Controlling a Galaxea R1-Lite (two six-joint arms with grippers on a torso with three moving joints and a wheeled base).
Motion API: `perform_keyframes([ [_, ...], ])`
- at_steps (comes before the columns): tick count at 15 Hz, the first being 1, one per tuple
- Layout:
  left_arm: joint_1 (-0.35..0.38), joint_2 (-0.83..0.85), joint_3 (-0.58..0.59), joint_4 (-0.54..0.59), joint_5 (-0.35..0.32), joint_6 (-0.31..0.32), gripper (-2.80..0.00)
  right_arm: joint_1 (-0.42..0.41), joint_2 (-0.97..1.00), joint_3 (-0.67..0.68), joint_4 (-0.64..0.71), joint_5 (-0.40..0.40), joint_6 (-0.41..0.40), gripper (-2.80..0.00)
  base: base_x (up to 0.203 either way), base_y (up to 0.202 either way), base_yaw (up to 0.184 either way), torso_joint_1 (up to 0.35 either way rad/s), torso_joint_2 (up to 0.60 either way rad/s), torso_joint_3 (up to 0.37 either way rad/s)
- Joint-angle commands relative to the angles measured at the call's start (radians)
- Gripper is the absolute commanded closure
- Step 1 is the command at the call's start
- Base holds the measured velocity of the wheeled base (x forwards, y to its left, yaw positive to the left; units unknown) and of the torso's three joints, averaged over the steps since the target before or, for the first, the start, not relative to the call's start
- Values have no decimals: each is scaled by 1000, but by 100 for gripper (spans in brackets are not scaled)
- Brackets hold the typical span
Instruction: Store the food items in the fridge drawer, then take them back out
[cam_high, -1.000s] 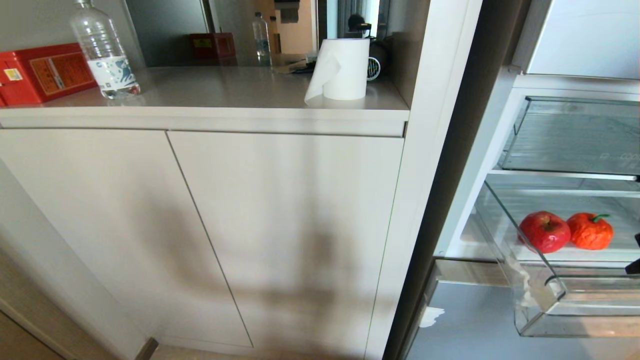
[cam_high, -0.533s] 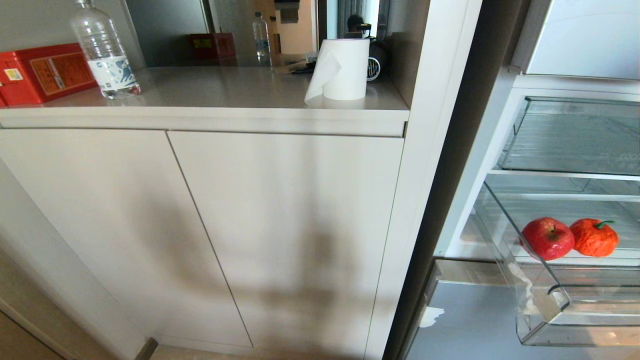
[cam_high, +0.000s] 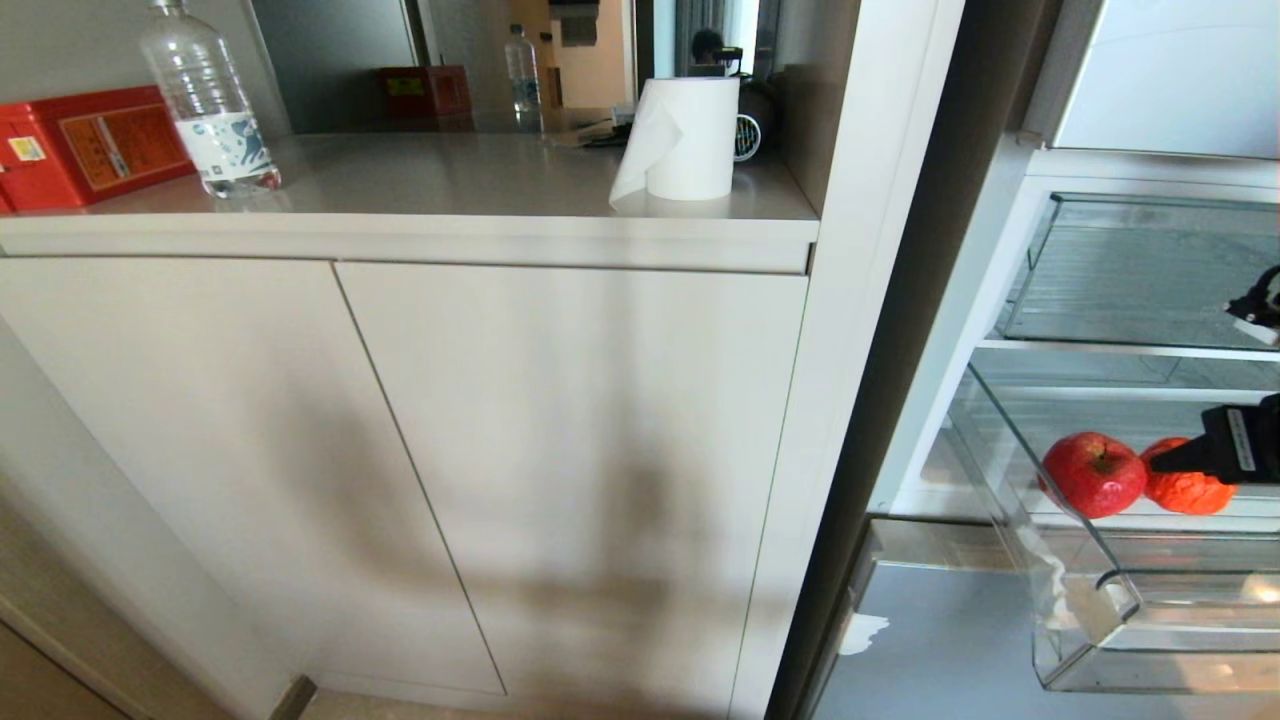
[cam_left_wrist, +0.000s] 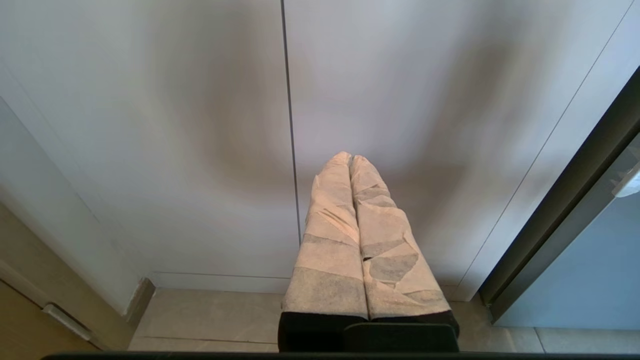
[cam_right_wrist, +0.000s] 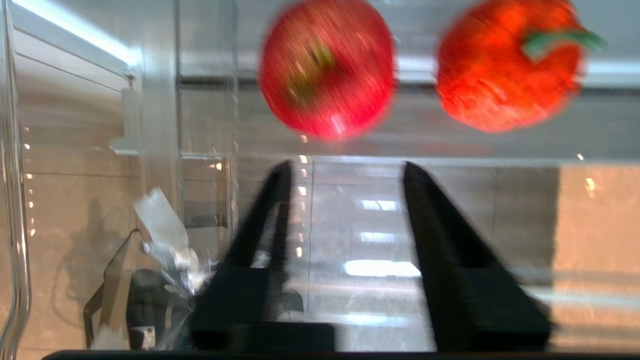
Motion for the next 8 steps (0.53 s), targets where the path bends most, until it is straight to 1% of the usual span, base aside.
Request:
perform_keyframes([
  [1,0,1,0,0,0,0,0,15,65,-1,-30,2,-1,-280,0,0,0,0,0,0],
  [3,0,1,0,0,0,0,0,20,105,-3,-89,-1,-2,-280,0,0,0,0,0,0],
  [5,0,1,0,0,0,0,0,24,148,-3,-157,-20,-4,-280,0,0,0,0,0,0],
  [6,0,1,0,0,0,0,0,25,165,-2,-179,-42,-4,-280,0,0,0,0,0,0],
  [8,0,1,0,0,0,0,0,28,193,-8,-189,-44,-4,-280,0,0,0,0,0,0],
])
